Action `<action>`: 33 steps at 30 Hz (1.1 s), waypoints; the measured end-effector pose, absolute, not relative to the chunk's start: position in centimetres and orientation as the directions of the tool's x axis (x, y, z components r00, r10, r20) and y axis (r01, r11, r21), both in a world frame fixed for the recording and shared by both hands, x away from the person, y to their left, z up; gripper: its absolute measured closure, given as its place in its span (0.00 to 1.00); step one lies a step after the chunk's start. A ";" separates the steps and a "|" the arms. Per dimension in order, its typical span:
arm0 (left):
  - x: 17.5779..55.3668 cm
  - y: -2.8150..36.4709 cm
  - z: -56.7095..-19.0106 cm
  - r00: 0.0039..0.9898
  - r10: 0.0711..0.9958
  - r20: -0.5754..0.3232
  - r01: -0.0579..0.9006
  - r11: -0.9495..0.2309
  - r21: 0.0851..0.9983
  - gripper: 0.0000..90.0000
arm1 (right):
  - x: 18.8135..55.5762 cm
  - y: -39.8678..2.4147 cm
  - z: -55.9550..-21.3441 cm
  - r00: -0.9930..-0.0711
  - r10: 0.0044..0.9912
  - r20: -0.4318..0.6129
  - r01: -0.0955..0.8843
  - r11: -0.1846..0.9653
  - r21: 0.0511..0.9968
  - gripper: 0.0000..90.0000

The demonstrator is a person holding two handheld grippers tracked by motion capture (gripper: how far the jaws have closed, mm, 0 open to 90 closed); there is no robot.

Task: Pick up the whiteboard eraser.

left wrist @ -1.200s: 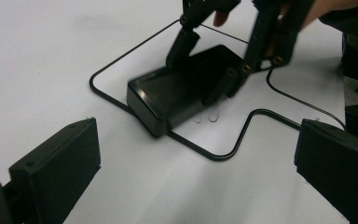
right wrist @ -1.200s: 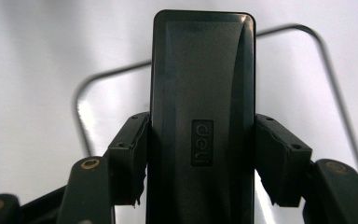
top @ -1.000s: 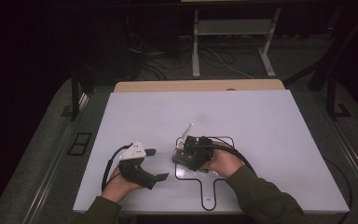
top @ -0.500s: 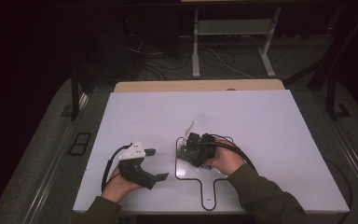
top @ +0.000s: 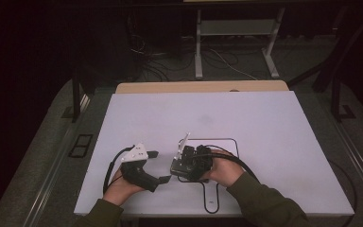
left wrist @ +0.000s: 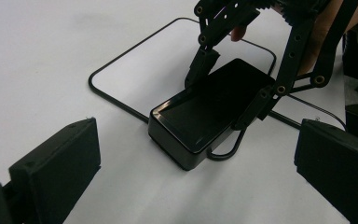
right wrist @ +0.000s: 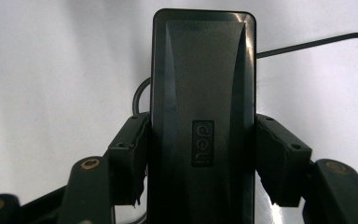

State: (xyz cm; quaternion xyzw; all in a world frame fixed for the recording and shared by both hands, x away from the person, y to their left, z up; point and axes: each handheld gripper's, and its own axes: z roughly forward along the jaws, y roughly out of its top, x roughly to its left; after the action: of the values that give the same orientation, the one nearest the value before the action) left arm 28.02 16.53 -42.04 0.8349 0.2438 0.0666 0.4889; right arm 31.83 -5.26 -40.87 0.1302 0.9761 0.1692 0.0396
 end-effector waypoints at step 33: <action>28.2 16.8 -42.2 0.869 0.473 -0.145 0.354 -0.390 0.850 0.00 | 36.0 -9.0 -40.5 -0.913 0.403 0.058 0.389 0.820 0.420 0.43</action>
State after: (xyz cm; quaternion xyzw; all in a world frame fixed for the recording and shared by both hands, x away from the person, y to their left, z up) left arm 28.15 16.82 -42.23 0.8314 0.2485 0.0603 0.4933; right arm 36.05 -9.04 -40.52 0.2076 0.9538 0.2166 0.0168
